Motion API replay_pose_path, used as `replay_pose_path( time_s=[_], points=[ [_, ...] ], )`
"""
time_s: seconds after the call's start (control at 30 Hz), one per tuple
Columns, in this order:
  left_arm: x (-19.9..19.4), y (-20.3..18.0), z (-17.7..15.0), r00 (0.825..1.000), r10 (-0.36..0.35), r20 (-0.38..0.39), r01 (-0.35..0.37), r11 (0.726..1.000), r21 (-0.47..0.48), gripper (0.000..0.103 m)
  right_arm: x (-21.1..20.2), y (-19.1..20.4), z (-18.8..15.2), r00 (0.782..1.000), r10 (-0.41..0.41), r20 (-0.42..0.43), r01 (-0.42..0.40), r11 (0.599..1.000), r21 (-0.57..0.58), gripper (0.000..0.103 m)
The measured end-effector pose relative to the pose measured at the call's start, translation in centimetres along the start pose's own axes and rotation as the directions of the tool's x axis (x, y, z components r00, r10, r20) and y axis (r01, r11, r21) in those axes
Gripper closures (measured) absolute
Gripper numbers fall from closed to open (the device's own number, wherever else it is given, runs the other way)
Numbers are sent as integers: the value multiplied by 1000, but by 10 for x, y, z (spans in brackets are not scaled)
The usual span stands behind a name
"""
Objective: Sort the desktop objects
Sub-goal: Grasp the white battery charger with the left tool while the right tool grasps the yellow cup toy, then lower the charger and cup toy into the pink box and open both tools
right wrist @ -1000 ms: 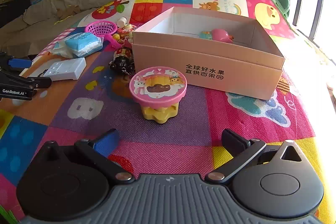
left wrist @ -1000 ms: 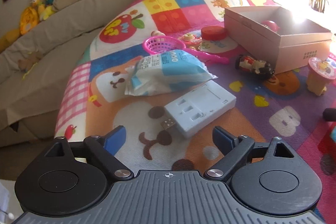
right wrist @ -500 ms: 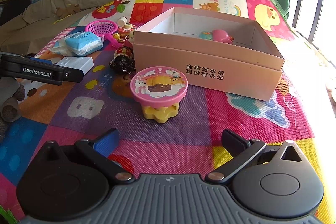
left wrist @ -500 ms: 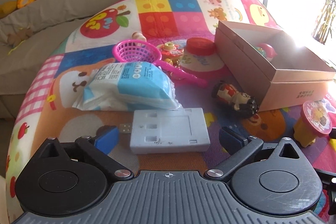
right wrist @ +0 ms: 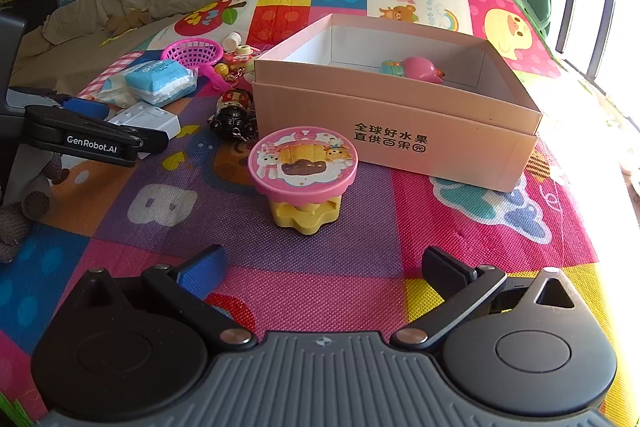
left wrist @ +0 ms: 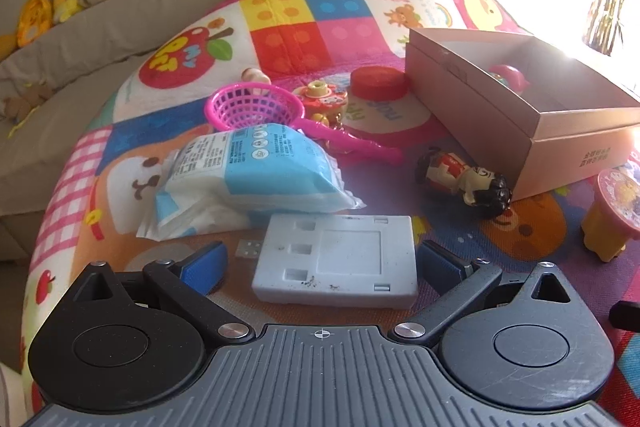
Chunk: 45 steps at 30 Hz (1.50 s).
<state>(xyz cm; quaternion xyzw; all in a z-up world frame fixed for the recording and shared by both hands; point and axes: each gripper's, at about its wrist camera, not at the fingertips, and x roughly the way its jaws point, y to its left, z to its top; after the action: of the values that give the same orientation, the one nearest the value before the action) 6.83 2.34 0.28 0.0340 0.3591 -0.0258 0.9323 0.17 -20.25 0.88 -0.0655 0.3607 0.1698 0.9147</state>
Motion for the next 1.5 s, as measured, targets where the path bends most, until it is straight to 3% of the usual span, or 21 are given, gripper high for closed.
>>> replay_pose_path(
  time_s=[0.1, 0.2, 0.3, 0.4, 0.5, 0.53, 0.7, 0.8, 0.97, 1.03, 1.13, 1.2, 1.3, 1.4, 1.5],
  points=[
    [7, 7, 5, 1000, -7, -14, 6, 998, -57, 0, 0, 0, 0, 1000, 0, 0, 0, 1000, 0, 0],
    [1, 4, 2, 1000, -8, -11, 7, 999, -51, 4, -2, 2, 1, 1000, -2, 4, 2, 1000, -13, 0],
    [-15, 0, -6, 1000, -17, 2, 17, 999, -28, 7, -11, 8, 5, 998, -17, 68, 22, 998, -66, 1],
    [-35, -5, -17, 999, -31, 18, 31, 1000, -1, 7, -15, 17, 21, 991, -43, 127, 59, 990, -125, 17],
    [-58, -11, -27, 997, -64, 42, 64, 998, 24, 7, -3, 15, 38, 994, -41, 98, 52, 993, -106, 34],
    [-65, -13, -29, 996, -74, 49, 72, 997, 27, 7, 2, 14, 42, 996, -39, 79, 46, 994, -96, 44],
    [-91, -20, -27, 989, -113, 98, 109, 993, 50, 7, -12, 3, 48, 999, 4, 41, -2, 998, -63, 47],
    [-103, -29, -8, 974, -167, 155, 158, 985, 68, 7, -49, -9, 55, 996, 6, 93, 2, 997, -79, 47],
    [-107, -62, 46, 919, -268, 290, 232, 960, 155, 7, -102, -44, 102, 966, -64, 249, 73, 997, -27, 47],
    [-99, -82, 68, 901, -284, 327, 230, 954, 195, 7, -104, -59, 121, 955, -105, 278, 107, 994, 9, 47],
    [-77, -106, 99, 895, -298, 332, 240, 949, 205, 7, -84, -81, 145, 954, -151, 259, 136, 988, 74, 47],
    [-58, -115, 116, 900, -300, 317, 242, 947, 211, 5, -65, -94, 157, 958, -146, 246, 126, 987, 97, 47],
    [-40, -113, 121, 923, -280, 265, 231, 952, 202, 3, -37, -110, 164, 963, -182, 200, 153, 976, 154, 32],
    [-45, -93, 98, 930, -261, 260, 219, 959, 178, 1, -33, -111, 152, 966, -165, 201, 134, 979, 156, 32],
    [-54, -71, 61, 949, -199, 244, 166, 975, 150, 0, -36, -100, 135, 964, -169, 204, 144, 981, 133, 32]
  ],
)
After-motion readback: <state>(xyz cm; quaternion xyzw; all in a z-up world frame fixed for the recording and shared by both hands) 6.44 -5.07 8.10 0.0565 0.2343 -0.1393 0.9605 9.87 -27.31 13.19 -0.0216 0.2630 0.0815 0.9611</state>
